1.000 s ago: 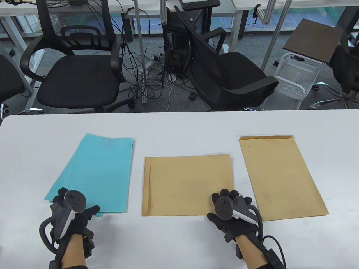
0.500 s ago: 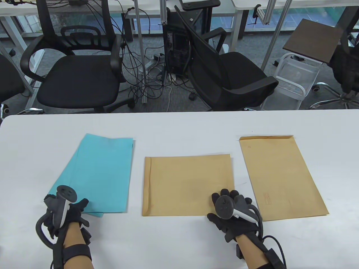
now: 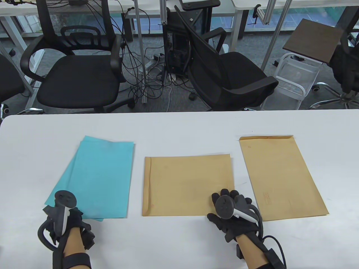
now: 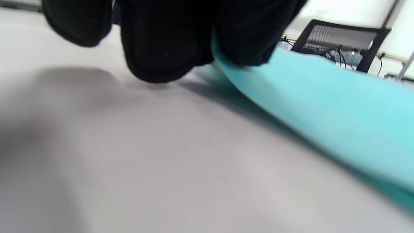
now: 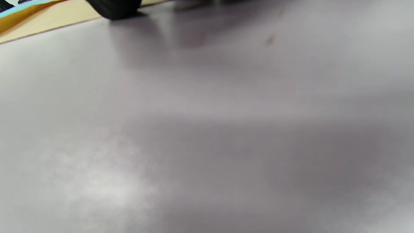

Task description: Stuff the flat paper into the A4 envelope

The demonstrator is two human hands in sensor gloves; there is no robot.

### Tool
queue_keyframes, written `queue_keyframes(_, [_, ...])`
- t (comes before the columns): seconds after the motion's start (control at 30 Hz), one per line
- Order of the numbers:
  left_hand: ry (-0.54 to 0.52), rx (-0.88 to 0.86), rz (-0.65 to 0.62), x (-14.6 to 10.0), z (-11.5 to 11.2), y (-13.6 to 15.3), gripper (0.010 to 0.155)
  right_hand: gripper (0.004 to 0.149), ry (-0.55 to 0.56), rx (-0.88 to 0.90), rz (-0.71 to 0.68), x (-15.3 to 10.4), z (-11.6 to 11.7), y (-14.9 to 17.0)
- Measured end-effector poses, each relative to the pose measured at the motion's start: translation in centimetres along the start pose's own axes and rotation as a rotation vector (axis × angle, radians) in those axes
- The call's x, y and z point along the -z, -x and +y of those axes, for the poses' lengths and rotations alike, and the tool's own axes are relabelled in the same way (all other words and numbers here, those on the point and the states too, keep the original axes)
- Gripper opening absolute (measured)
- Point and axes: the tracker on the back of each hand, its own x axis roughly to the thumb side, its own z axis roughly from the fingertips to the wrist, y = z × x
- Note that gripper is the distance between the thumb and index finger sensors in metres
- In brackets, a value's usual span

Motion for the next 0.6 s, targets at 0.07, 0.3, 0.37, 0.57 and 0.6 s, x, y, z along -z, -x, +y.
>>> queue_keyframes(0.07, [0.009, -0.114, -0.015, -0.6, 0.8, 0.4, 0.045, 0.076, 0.0, 0.002, -0.001, 0.0, 0.0, 0.0])
queue_keyframes(0.3, [-0.016, -0.471, -0.193, -3.6, 4.8, 0.5, 0.043, 0.074, -0.009, 0.013, -0.003, 0.0, 0.0, 0.2])
queue_keyframes(0.37, [-0.041, -0.536, -0.248, -4.5, 6.3, 0.3, 0.042, 0.074, 0.001, 0.006, -0.004, 0.0, 0.0, 0.2])
queue_keyframes(0.57, [-0.223, -0.534, -0.364, -7.5, 11.6, -0.9, 0.041, 0.074, 0.003, -0.004, 0.004, -0.1, 0.0, 0.3])
queue_keyframes(0.6, [-0.25, -0.53, -0.378, -8.0, 12.4, -1.1, 0.041, 0.074, 0.002, -0.003, 0.006, -0.1, 0.0, 0.3])
